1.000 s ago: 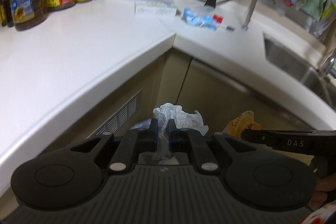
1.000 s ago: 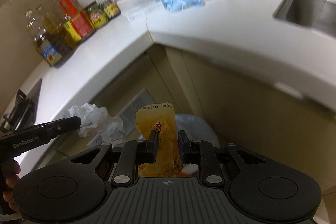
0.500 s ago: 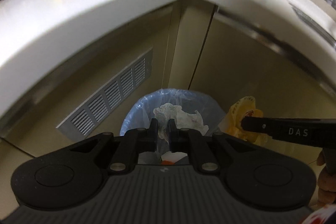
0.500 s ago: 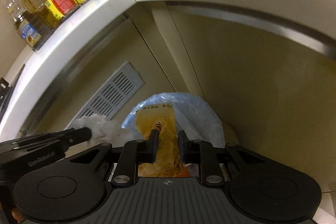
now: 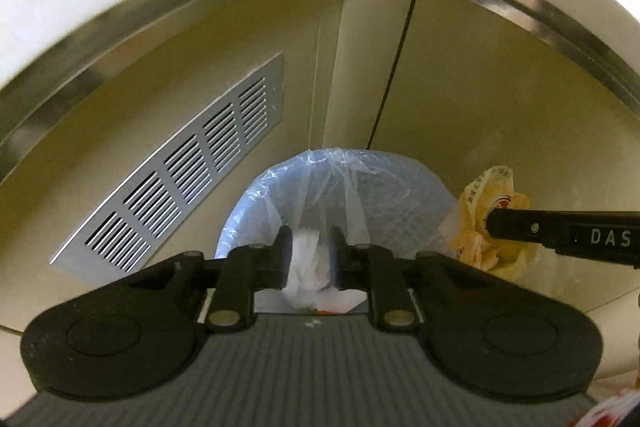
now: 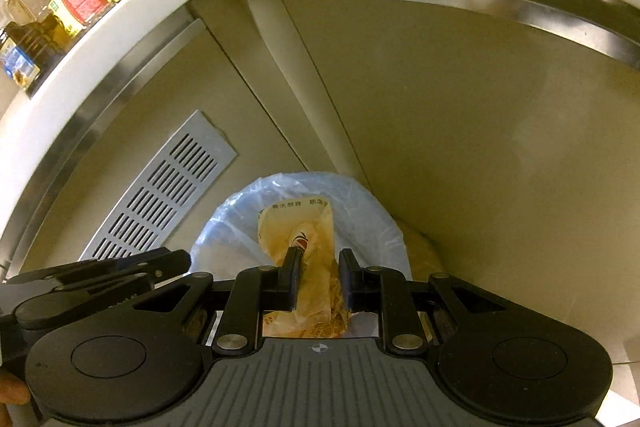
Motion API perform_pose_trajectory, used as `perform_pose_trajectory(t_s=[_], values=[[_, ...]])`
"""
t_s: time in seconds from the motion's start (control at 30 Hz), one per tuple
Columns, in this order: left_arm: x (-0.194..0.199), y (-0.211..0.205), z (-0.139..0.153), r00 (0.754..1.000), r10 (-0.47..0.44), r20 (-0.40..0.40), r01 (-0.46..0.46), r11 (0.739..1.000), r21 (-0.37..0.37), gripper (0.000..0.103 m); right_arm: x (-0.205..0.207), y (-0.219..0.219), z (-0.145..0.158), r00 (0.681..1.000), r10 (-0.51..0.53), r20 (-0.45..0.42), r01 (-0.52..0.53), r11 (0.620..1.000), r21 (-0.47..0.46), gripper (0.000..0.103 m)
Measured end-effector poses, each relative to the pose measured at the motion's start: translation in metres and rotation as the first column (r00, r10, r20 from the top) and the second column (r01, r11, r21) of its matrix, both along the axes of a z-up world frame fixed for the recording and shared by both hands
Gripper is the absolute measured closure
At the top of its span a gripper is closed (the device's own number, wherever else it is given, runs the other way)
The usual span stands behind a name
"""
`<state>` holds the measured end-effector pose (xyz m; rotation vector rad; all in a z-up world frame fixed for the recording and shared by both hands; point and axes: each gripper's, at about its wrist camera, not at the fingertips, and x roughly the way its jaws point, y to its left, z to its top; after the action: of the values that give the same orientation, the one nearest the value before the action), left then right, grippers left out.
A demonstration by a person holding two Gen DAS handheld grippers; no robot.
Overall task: Collect trash
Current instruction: 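Carry the tissue and paper bag over the wastebasket and open the left tool, then open the right tool to drop the brown paper bag into the bin, then raise both open tools from the bin back over the countertop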
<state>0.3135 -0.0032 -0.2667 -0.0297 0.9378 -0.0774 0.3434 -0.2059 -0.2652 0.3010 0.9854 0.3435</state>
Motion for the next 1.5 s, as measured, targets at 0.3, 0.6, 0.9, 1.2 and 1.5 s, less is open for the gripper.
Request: perform_pose_trajectory(t_s=[0.3, 0.6, 0.9, 1.2, 1.5], values=[[-0.006, 0.005, 0.002, 1.000, -0.001, -0.017, 0.001, 1.000, -0.022, 0.085, 0.000, 0.011, 0.001, 1.000, 0.021, -0.014, -0.021, 1.000, 0.000, 0.082], [-0.017, 0.018, 0.008, 0.999, 0.030, -0.040, -0.031, 0.999, -0.031, 0.085, 0.000, 0.028, -0.004, 0.998, 0.058, -0.037, -0.058, 0.998, 0.000, 0.082], [-0.016, 0.018, 0.007, 0.998, 0.035, -0.051, -0.037, 0.999, -0.037, 0.084, -0.002, 0.035, -0.005, 0.999, 0.047, -0.022, -0.047, 0.999, -0.003, 0.043], [-0.022, 0.019, 0.018, 0.999, 0.016, -0.041, -0.018, 0.999, -0.048, 0.084, -0.011, 0.040, -0.002, 0.996, 0.079, -0.047, -0.082, 0.995, -0.055, 0.043], [-0.027, 0.018, 0.029, 0.999, 0.000, -0.034, -0.002, 0.998, -0.055, 0.082, -0.019, 0.037, 0.006, 0.996, 0.080, -0.041, -0.083, 0.995, -0.062, 0.043]])
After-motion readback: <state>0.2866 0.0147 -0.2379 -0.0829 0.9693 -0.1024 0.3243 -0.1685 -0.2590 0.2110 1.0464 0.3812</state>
